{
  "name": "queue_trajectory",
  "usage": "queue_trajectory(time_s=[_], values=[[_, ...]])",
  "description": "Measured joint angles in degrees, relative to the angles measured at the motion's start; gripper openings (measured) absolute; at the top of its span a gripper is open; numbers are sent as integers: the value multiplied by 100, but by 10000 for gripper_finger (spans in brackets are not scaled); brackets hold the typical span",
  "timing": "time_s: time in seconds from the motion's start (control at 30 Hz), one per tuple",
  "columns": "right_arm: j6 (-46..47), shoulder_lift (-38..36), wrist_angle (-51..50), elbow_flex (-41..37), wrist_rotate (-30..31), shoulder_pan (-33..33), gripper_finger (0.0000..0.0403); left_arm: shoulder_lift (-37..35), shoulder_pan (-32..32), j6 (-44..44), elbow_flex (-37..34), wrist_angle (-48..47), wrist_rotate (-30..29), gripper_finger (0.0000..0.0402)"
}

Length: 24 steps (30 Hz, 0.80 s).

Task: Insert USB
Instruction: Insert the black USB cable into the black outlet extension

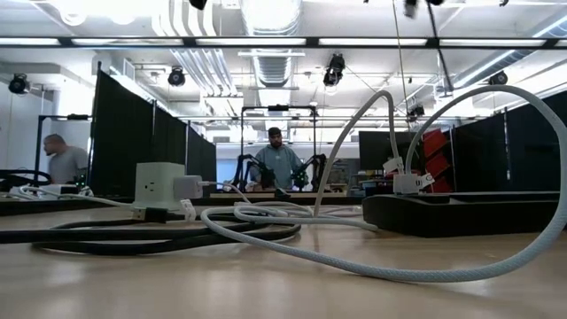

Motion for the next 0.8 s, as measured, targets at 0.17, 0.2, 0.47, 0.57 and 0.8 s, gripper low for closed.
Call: queue_trajectory(time_s=[0.17, 0.2, 0.47, 0.57, 0.8], values=[[-8, 391, 811, -458, -113, 258, 1, 0, -8, -10, 0, -127, -2, 144], [-32, 493, 978, -484, -191, 301, 1, -10, -23, -30, 0, -152, 0, 140], [-124, 1355, 1268, -475, -305, 716, 1, -121, -349, -392, 0, -376, 188, 108], [-114, 1456, 1539, -404, -269, 741, 1, -178, -543, -612, 0, -623, 202, 101], [-18, 1947, 1681, -323, -151, 760, 1, -246, -1014, -1069, 0, -1084, 200, 89]])
